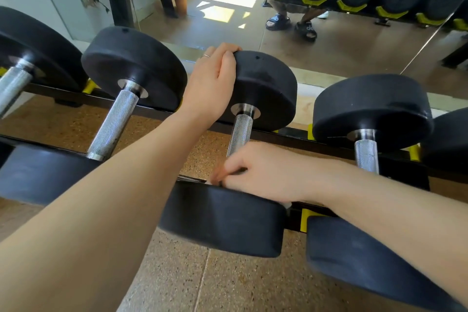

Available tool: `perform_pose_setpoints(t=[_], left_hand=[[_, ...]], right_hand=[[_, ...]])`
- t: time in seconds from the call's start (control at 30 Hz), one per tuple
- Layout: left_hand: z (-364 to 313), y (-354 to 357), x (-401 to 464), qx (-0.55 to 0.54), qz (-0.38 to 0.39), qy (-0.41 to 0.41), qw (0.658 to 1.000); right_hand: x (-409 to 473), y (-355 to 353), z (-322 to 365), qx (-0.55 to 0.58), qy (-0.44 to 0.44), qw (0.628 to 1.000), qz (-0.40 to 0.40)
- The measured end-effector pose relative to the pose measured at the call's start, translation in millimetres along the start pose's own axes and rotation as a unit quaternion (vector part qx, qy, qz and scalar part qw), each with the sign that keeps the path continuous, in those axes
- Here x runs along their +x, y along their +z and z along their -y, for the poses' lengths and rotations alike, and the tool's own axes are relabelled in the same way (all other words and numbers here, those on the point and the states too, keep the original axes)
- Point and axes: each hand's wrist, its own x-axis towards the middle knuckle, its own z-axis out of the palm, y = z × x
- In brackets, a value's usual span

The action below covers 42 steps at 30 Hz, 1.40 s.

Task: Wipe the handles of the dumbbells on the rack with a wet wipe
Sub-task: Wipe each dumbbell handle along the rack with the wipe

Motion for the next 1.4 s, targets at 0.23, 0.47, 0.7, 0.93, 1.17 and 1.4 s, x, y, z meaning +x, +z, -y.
perform_pose_setpoints(t=[0.23,0.47,0.7,0.93,1.17,1.4], left_hand=[[2,1,2,0.004,-0.008,0.002,1.000],[1,1,2,0.005,-0.014,-0.001,1.000],[3,2,4,0.009,-0.017,0.009,1.000],[3,2,3,-0.018,-0.008,0.004,1.000],[2,1,3,-0.018,-0.008,0.002,1.000],[-2,1,1,-0.020,-0.013,-0.010,1.000]], right_hand=[[-15,-9,-16,0.157,0.106,0.974,-0.126],[-5,21,-20,0.508,0.271,0.815,-0.060],[-28,-16,-27,0.606,0.167,0.778,-0.002],[20,-24,-20,-0.054,-0.077,0.967,-0.236],[28,-23,-45,-0.427,-0.208,0.832,-0.286],[19,-12,-41,-0.379,-0.097,0.871,-0.296]])
